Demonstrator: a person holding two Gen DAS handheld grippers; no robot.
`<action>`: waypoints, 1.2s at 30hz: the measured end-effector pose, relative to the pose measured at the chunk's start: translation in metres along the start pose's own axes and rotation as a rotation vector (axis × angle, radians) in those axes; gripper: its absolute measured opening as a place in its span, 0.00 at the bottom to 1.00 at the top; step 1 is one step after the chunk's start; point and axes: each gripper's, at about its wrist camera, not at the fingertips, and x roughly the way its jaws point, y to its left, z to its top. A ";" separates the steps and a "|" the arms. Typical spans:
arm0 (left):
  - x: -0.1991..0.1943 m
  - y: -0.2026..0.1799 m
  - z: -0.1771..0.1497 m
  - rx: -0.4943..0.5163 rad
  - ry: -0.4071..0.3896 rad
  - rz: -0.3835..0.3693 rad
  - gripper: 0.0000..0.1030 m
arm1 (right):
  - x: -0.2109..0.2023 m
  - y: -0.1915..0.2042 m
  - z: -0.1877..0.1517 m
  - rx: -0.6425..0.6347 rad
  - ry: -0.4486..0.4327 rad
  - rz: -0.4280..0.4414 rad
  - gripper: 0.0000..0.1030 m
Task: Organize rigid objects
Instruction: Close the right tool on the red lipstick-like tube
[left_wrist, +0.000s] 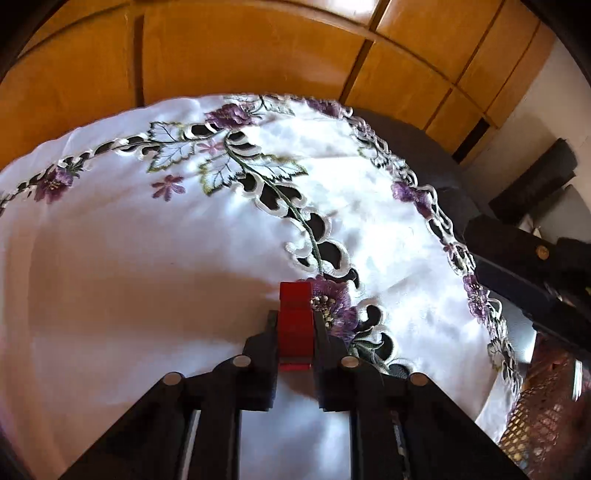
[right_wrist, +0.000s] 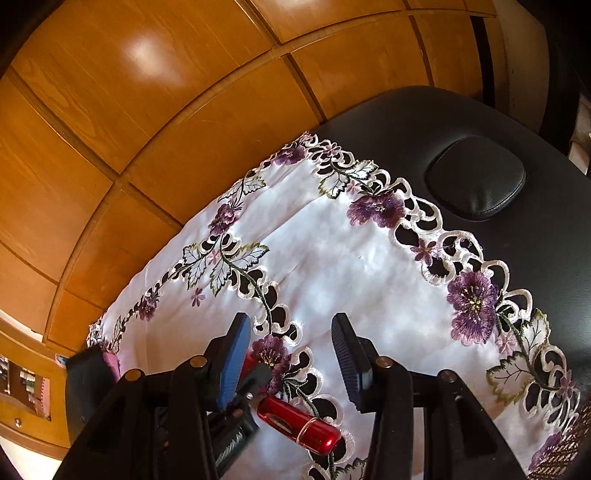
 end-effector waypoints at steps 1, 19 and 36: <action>-0.003 0.005 -0.004 -0.011 -0.002 -0.021 0.14 | 0.001 -0.001 0.000 0.003 0.004 0.000 0.45; -0.073 0.051 -0.092 0.024 -0.052 0.060 0.15 | 0.055 0.030 -0.031 -0.184 0.323 -0.041 0.45; -0.159 0.062 -0.119 0.036 -0.203 0.022 0.15 | 0.058 0.053 -0.052 -0.375 0.406 -0.166 0.47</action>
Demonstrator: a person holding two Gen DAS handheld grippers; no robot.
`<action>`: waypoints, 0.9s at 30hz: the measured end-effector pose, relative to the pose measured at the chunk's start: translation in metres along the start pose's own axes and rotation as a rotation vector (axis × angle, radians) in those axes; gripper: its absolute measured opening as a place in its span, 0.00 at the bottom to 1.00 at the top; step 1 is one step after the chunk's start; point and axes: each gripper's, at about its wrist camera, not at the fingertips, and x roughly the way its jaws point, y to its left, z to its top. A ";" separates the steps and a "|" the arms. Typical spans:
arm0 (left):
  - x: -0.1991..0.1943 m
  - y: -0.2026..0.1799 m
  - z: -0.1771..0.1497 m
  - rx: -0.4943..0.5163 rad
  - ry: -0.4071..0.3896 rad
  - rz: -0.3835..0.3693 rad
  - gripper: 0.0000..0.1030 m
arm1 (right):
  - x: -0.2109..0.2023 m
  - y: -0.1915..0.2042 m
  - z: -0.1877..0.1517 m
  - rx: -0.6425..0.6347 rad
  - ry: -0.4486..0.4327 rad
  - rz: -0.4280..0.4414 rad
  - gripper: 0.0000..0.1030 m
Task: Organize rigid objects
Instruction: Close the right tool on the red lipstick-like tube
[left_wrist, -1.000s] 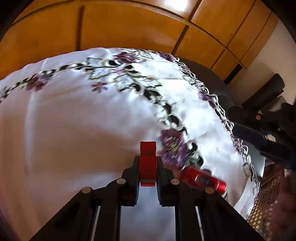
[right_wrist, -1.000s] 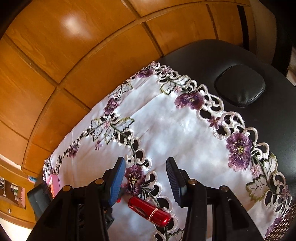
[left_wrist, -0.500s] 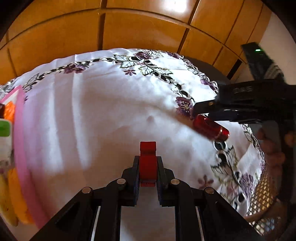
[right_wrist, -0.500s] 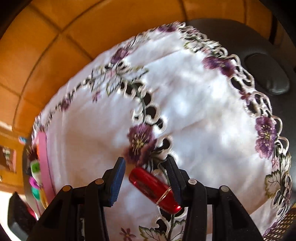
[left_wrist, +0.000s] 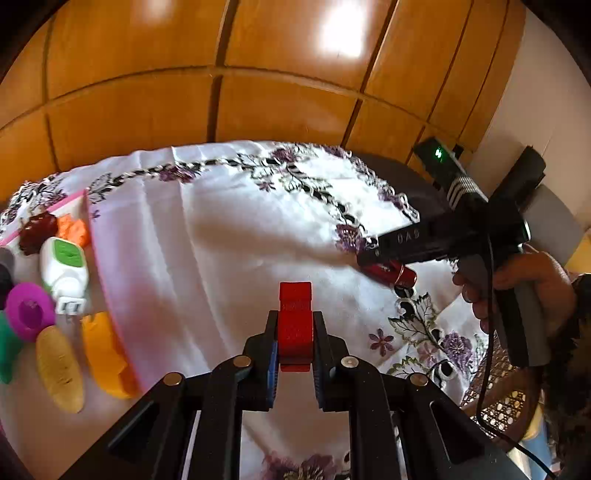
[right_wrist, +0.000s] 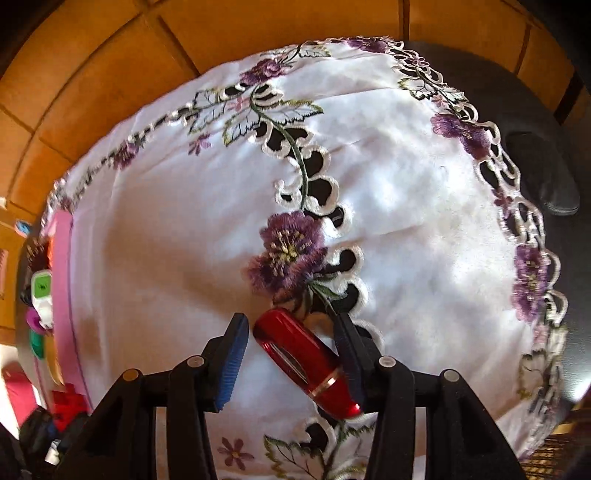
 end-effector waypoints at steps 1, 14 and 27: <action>-0.004 0.002 -0.001 -0.006 -0.008 -0.002 0.15 | -0.001 0.002 0.000 -0.010 0.005 -0.008 0.47; -0.060 0.031 -0.011 -0.047 -0.129 0.079 0.15 | 0.012 0.060 -0.010 -0.221 -0.005 -0.116 0.24; -0.074 0.057 -0.024 -0.115 -0.132 0.175 0.15 | 0.032 0.094 -0.016 -0.344 -0.073 -0.036 0.27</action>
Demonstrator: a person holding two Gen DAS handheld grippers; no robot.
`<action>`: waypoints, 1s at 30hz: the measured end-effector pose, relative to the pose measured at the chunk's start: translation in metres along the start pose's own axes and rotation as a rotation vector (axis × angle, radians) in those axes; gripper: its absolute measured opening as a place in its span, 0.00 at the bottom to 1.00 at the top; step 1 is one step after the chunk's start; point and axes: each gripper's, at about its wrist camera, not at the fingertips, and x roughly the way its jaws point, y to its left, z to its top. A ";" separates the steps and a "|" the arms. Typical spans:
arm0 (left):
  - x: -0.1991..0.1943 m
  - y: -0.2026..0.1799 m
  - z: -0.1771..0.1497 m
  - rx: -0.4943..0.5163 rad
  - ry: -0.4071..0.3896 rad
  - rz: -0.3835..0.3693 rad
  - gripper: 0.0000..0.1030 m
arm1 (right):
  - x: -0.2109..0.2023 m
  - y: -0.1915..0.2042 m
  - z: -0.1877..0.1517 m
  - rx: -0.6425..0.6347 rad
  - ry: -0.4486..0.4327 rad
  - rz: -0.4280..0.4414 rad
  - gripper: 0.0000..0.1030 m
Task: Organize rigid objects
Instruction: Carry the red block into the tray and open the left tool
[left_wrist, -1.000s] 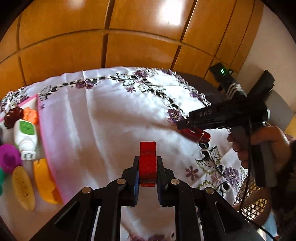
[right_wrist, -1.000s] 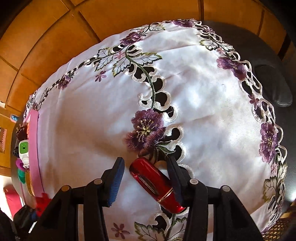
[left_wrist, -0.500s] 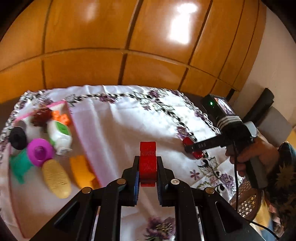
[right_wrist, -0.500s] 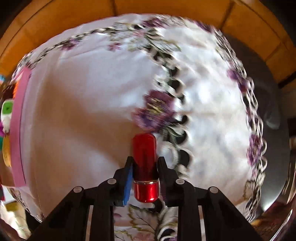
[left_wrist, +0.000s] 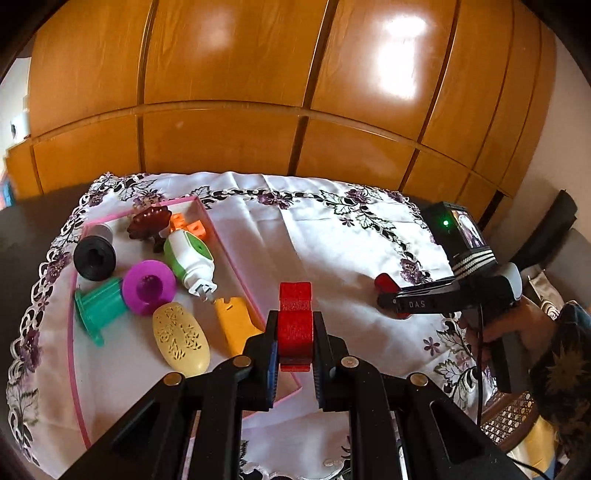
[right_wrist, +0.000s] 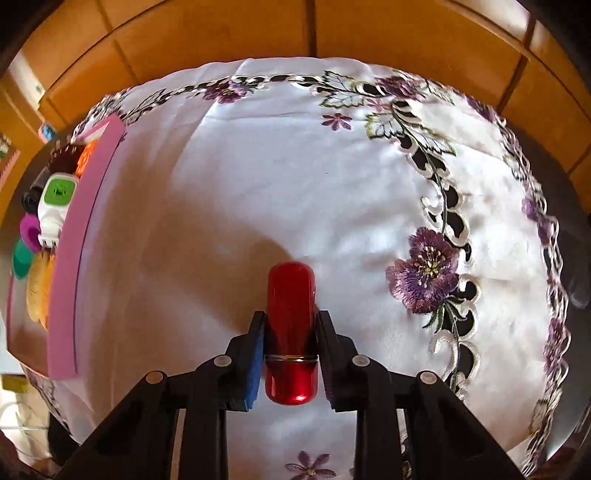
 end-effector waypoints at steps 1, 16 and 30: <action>0.000 -0.001 0.000 0.002 0.001 0.005 0.15 | 0.001 0.002 -0.002 0.000 -0.006 -0.002 0.28; 0.010 -0.010 -0.003 0.027 0.026 0.017 0.15 | -0.008 0.019 -0.010 -0.086 -0.029 -0.061 0.25; 0.013 -0.007 -0.004 0.000 0.036 0.013 0.15 | -0.010 0.019 -0.009 -0.106 -0.038 -0.075 0.25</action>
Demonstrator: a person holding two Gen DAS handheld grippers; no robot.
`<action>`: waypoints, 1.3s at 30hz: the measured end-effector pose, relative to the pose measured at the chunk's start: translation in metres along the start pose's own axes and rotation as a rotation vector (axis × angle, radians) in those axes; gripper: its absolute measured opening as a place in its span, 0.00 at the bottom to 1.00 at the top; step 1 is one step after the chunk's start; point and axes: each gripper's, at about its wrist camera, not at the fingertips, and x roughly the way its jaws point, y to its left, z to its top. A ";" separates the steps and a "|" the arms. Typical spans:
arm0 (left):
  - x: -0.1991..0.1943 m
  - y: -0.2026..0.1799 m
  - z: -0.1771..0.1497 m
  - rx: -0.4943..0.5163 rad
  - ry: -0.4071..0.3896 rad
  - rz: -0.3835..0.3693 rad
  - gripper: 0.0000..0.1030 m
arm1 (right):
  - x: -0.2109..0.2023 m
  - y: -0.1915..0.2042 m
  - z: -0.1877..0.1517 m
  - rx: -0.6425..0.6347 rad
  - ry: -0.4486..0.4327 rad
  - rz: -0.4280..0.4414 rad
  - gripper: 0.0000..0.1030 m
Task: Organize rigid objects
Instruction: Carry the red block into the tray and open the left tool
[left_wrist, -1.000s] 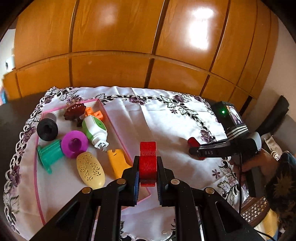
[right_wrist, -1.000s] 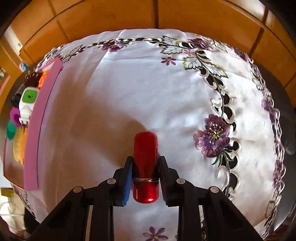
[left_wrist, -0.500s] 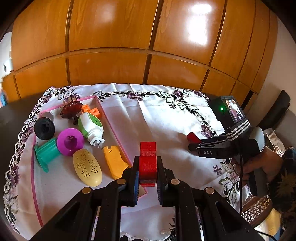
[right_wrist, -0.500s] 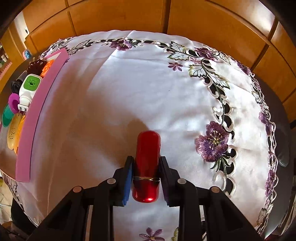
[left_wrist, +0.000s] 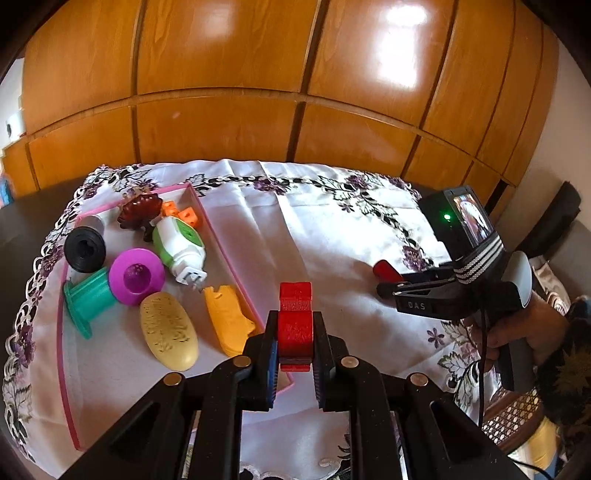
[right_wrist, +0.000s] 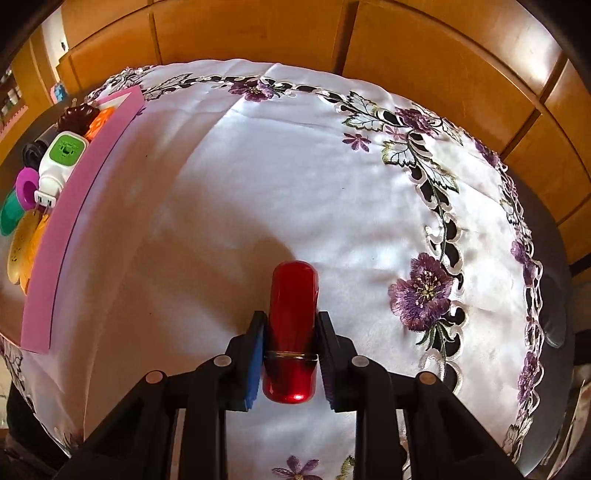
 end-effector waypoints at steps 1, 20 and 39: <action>-0.003 0.003 0.001 -0.009 -0.008 0.000 0.15 | -0.001 -0.007 0.001 0.042 0.005 0.031 0.25; -0.034 0.056 -0.002 -0.117 -0.066 0.067 0.15 | 0.003 -0.015 0.001 0.100 0.011 -0.106 0.27; -0.031 0.053 -0.007 -0.085 -0.037 0.155 0.15 | 0.001 0.027 -0.002 -0.137 -0.051 -0.254 0.27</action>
